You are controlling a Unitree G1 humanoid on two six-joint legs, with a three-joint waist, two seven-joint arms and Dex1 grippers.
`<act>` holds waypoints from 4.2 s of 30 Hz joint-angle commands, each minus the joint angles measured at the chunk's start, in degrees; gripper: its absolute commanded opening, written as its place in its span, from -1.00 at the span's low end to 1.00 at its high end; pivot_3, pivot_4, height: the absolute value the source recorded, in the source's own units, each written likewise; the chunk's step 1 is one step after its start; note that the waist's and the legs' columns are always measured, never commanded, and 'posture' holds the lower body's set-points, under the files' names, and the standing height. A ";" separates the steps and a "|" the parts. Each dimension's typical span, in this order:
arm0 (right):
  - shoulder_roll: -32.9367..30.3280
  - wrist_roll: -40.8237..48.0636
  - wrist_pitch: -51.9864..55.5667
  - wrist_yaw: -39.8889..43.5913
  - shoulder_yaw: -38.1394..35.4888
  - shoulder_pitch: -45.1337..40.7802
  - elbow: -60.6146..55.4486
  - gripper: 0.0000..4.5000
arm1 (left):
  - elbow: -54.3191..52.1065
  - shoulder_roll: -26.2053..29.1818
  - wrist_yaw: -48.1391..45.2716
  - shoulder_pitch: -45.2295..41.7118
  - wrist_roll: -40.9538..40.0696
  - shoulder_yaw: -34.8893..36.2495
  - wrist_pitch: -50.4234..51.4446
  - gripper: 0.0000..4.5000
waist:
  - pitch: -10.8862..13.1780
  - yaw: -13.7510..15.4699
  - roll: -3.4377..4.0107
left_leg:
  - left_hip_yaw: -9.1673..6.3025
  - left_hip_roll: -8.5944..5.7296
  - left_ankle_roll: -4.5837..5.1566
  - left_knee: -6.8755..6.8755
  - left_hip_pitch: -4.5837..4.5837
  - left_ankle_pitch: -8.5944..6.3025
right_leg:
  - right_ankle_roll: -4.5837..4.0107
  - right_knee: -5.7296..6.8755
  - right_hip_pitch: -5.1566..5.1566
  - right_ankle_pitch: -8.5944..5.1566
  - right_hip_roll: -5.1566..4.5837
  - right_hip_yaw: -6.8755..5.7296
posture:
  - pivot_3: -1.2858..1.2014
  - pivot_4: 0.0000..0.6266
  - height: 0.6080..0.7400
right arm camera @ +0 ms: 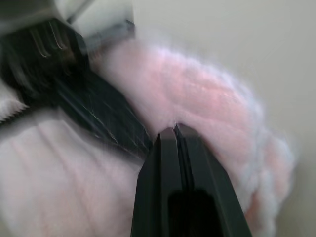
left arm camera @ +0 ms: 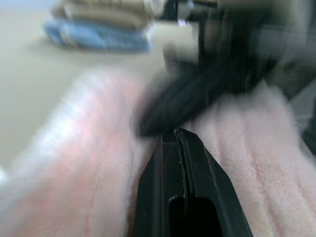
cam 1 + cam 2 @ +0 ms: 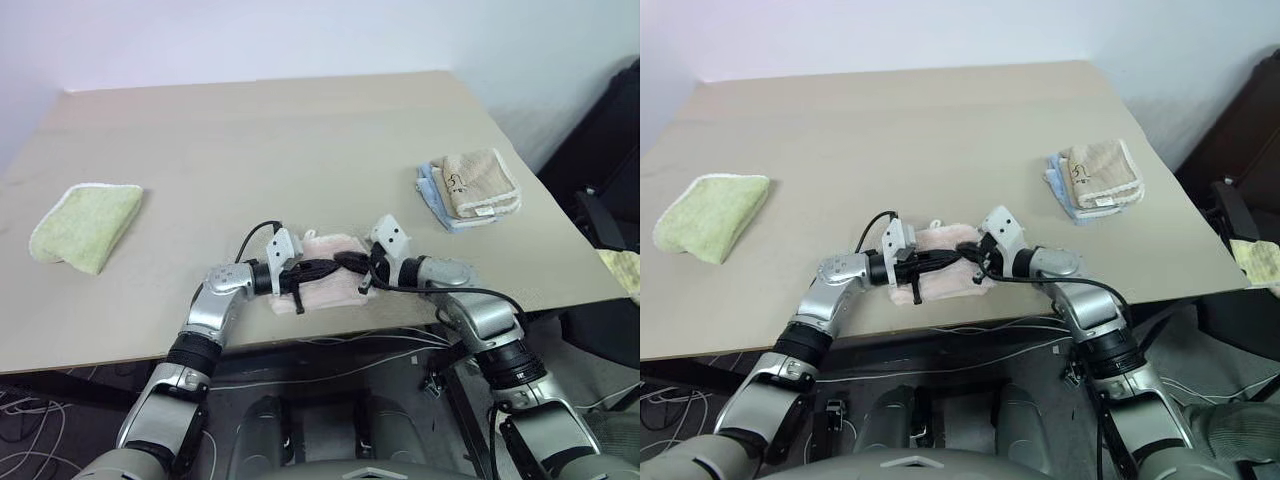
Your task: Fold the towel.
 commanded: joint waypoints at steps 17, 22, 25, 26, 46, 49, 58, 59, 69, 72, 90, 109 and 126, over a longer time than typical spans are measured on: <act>-2.43 -1.38 -0.38 9.12 2.12 -1.81 -3.29 -1.00 | -14.42 8.34 -5.25 3.76 -3.67 0.86 5.96 -0.99 | 0.02 0.21 0.01 | 0.03 -0.03 0.12 -0.43 -0.18 0.10 | 0.04 -0.09 -0.27 -0.05 0.04 0.06 | 0.03 -0.52 1.00; -0.89 -1.08 0.55 7.58 1.72 -1.69 -2.47 -1.00 | -10.84 7.28 -4.08 4.34 -2.43 0.01 5.71 -0.99 | 0.02 0.21 0.01 | 0.03 -0.07 0.13 -0.47 -0.26 0.10 | 0.06 -0.16 -0.34 -0.07 0.01 0.06 | 0.03 -0.52 1.00; -0.04 -2.99 -1.74 7.30 2.89 -0.35 0.79 -1.00 | -7.67 5.50 -3.13 3.42 -1.16 -0.45 3.77 -0.99 | 0.02 0.21 0.00 | 0.04 -0.07 0.13 -0.50 -0.24 0.10 | 0.06 -0.16 -0.34 -0.07 0.02 0.05 | 0.03 -0.52 1.00; 0.57 -3.02 -2.04 6.92 2.64 -0.14 1.87 -1.00 | -6.96 4.94 -3.01 2.98 -1.16 -0.35 3.57 -0.99 | 0.02 0.20 0.00 | 0.06 -0.07 0.13 -0.50 -0.24 0.10 | 0.06 -0.16 -0.33 -0.07 0.02 0.05 | 0.03 -0.52 1.00; -6.86 14.57 13.02 17.60 -7.43 -5.85 -12.34 0.99 | -23.90 14.75 -6.23 3.22 -15.05 9.43 22.17 1.00 | 0.07 0.17 -0.01 | 0.00 -0.06 0.11 -0.57 -0.37 0.09 | 0.05 -0.19 -0.49 -0.08 0.01 0.09 | 0.03 -0.52 1.00; -8.49 15.76 14.30 17.79 -8.11 -6.82 -13.87 0.99 | -26.22 17.47 -3.24 3.58 -18.07 13.42 27.98 1.00 | 0.09 0.20 -0.02 | 0.00 -0.06 0.04 -0.61 -0.39 0.05 | 0.05 -0.21 -0.52 -0.09 0.01 0.09 | 0.03 -0.52 1.00; -9.38 17.90 15.00 16.13 -9.98 -3.73 -15.36 0.99 | -31.49 24.62 10.27 11.20 -27.47 23.25 54.69 1.00 | 0.19 0.15 -0.11 | -0.01 -0.06 0.05 -0.67 -0.41 0.06 | 0.08 -0.22 -0.58 -0.12 0.02 0.12 | 0.03 -0.52 1.00; -9.12 17.96 15.31 15.54 -9.99 -3.62 -15.13 0.99 | -31.67 24.73 10.82 11.40 -29.33 24.14 57.62 1.00 | 0.23 0.34 -0.13 | -0.01 -0.06 0.03 -0.67 -0.41 0.04 | 0.08 -0.22 -0.57 -0.12 0.02 0.12 | 0.03 -0.52 1.00; -7.32 18.44 16.54 11.15 -10.28 -3.10 -14.06 0.99 | -33.29 18.15 21.65 10.94 -45.81 26.79 83.34 1.00 | 0.30 0.22 -0.22 | -0.01 -0.10 -0.02 -0.67 -0.41 0.02 | 0.07 -0.25 -0.55 -0.12 -0.01 0.12 | 0.03 -0.52 1.00; -7.50 18.35 16.53 10.06 -10.91 -2.69 -14.31 0.99 | -32.57 14.61 24.89 11.01 -46.12 24.66 86.00 1.00 | 0.30 0.22 -0.21 | 0.01 -0.10 -0.02 -0.66 -0.39 0.02 | 0.07 -0.24 -0.53 -0.12 -0.01 0.12 | 0.03 -0.52 1.00; -10.55 18.50 17.54 5.26 -13.72 1.98 -18.97 0.99 | -25.12 14.88 29.33 6.91 -48.15 30.28 95.06 1.00 | 0.31 0.38 -0.23 | -0.04 -0.15 -0.02 -0.68 -0.35 0.01 | 0.06 -0.28 -0.51 -0.12 -0.04 0.12 | 0.03 -0.52 1.00; -10.27 18.45 18.74 3.12 -13.94 -0.02 -17.63 0.99 | -18.46 3.82 35.15 0.42 -44.72 25.73 99.35 1.00 | 0.27 3.18 -0.14 | -0.06 -0.49 0.19 -0.71 -0.25 -0.14 | 0.05 -0.61 -0.39 -0.10 -0.68 -0.05 | 0.03 -0.52 1.00; -9.60 19.00 19.49 -1.17 -15.77 0.99 -19.34 0.99 | -10.61 -0.85 37.62 -8.41 -43.52 22.47 99.35 1.00 | 0.25 3.63 -0.12 | -0.14 -1.24 1.03 -0.23 -1.05 -0.53 | 0.07 -1.16 -0.19 -0.04 -1.18 -0.43 | 0.03 -0.52 1.00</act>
